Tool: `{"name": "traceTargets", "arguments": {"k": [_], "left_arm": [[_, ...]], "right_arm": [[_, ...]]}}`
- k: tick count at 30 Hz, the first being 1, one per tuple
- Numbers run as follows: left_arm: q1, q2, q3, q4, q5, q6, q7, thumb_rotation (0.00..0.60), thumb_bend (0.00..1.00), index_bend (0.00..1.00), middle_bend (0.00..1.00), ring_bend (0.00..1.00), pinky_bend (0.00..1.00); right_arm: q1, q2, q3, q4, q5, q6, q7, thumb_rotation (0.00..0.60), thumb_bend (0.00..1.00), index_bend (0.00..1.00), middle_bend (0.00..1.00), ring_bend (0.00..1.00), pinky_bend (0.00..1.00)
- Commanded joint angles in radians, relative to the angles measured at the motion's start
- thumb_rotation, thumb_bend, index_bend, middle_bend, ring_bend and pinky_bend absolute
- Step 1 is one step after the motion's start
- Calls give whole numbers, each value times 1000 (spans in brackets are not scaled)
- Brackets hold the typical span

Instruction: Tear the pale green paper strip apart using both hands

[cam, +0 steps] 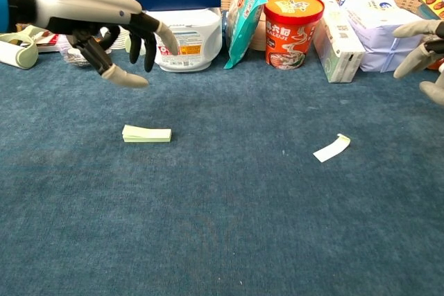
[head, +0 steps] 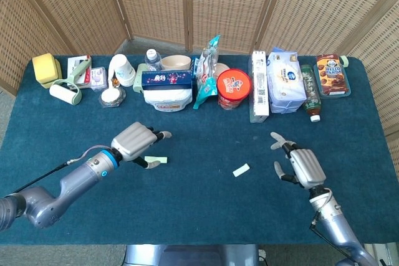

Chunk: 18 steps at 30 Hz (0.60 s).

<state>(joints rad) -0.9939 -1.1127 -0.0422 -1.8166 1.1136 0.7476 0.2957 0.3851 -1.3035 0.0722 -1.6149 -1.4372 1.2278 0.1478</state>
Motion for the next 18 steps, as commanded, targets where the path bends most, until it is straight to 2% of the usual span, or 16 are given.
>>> {"name": "traceTargets", "arguments": {"k": [1, 9, 12, 15, 18], "left_arm": [[31, 20, 1, -21, 13, 32, -25, 350, 253, 158, 343, 343, 614], [195, 88, 47, -79, 82, 207, -90, 350, 253, 158, 328, 325, 582], [253, 109, 63, -91, 97, 268, -113, 360, 253, 158, 327, 325, 581], [350, 130, 89, -102, 134, 380, -146, 371, 253, 158, 325, 325, 579], [400, 139, 104, -101, 160, 430, -164, 380, 253, 156, 324, 325, 579]], "right_arm": [[-3, 0, 2, -1, 6, -1, -4, 600, 527, 76, 349, 241, 416], [-24, 8, 4, -3, 24, 16, -68, 600, 527, 53, 313, 202, 374], [-30, 13, 4, -6, 25, 25, -94, 600, 527, 58, 313, 196, 363], [-40, 24, 1, -16, 26, 39, -146, 600, 527, 54, 313, 196, 362], [-47, 32, 1, -27, 30, 45, -163, 600, 527, 49, 313, 193, 362]]}}
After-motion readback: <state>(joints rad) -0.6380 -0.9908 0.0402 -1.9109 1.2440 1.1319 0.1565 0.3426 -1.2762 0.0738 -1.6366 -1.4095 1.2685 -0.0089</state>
